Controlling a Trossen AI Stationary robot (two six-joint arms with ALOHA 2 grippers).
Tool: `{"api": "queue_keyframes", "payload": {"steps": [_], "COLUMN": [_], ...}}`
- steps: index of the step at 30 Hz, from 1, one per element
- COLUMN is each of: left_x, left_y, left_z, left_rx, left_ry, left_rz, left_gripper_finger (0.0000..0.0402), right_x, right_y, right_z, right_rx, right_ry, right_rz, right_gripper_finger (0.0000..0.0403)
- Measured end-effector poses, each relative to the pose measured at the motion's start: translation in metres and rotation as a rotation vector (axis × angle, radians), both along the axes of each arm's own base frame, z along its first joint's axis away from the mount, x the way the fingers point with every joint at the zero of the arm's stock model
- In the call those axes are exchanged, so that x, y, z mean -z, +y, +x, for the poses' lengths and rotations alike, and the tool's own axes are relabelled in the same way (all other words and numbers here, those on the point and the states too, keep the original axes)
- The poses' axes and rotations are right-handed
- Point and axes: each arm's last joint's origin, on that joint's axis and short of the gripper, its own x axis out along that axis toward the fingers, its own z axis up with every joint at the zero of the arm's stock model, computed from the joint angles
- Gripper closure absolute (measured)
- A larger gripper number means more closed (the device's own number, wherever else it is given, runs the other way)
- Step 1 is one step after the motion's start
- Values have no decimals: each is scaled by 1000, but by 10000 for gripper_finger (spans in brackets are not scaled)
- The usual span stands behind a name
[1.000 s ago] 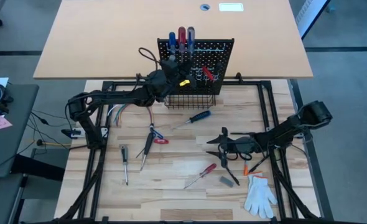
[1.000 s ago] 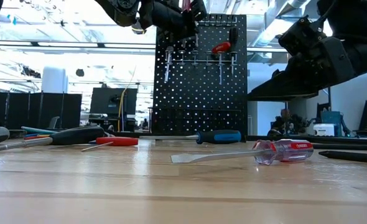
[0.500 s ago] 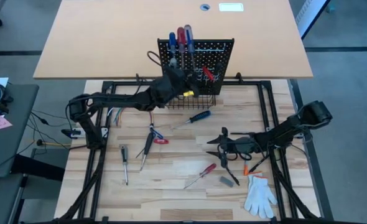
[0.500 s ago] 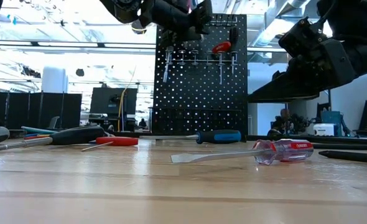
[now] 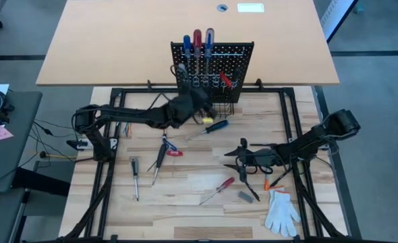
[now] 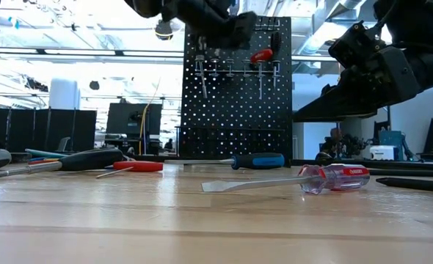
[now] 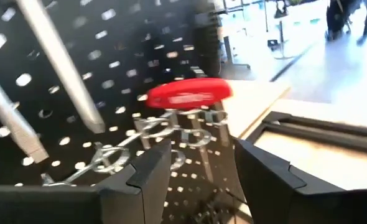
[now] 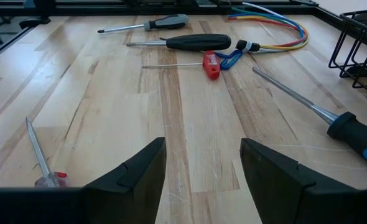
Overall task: Hang tools onto peg board
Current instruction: Hang the red transparent screwdriver on the black peg board
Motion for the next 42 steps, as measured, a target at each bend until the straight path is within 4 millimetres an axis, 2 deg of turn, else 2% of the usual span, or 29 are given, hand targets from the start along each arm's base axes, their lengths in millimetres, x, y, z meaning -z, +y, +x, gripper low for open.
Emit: {"api": "queue_keyframes", "payload": {"steps": [5,8,12,16,20,22,24,27,29,36,42], "left_x": [4,19,40,75,101,112,124,130,134,144,161], "left_y": [-44,-62,-79,-101,-113,-117,-121,-126,-127,-131,-132], "left_z": [3,-1,-28,-66,-97,-106,-113,-115,-114,-104,-91], "left_rx": [18,2,48,193,232,245,294,355,373,445,480], "left_ry": [165,271,375,478,466,459,464,440,449,412,410], "left_rz": [114,155,166,142,72,29,-18,-80,-90,-116,-63], "left_gripper_finger": [228,228,228,228,228,228,228,228,228,228,228], "right_x": [0,0,1,2,-1,-11,-20,-23,-21,2,15], "right_y": [0,1,4,7,11,17,23,28,29,34,38], "right_z": [0,0,-1,-2,2,10,19,26,31,45,52], "right_rx": [0,-3,-16,-49,-201,-306,-379,-399,-397,-423,-458], "right_ry": [0,1,8,18,51,80,182,414,487,528,504], "right_rz": [0,1,1,6,-82,-110,-110,-124,-129,-152,-117], "right_gripper_finger": [188,188,188,188,188,188,188,188,188,192,229]}}
